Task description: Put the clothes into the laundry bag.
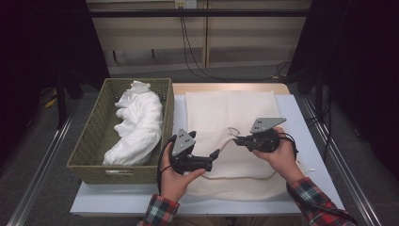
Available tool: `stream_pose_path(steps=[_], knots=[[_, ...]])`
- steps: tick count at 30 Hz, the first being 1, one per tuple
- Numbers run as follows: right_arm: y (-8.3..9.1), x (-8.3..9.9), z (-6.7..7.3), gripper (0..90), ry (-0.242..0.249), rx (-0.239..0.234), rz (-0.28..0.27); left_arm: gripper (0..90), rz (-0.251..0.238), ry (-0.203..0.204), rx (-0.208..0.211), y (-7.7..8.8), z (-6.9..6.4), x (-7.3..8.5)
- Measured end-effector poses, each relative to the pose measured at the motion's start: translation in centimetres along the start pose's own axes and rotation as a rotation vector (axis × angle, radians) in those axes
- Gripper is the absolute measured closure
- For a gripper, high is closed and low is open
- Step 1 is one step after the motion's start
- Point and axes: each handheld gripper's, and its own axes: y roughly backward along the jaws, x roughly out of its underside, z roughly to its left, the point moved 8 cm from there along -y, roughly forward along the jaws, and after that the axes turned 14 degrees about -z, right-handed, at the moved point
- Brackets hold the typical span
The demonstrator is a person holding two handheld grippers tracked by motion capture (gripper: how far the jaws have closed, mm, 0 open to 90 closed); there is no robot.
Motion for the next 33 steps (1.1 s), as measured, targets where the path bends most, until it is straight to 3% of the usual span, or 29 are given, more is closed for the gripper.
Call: stream_pose_path(steps=[12,33], knots=[[-0.4,-1.0,-0.5,88.6,-0.025,0.007,-0.016,2.9,-0.008,-0.005,0.003,0.5,-0.1,-0.1],[-0.9,-3.6,-1.3,88.6,0.047,0.008,0.007,3.1,0.000,0.002,-0.024,1.4,0.2,0.1]])
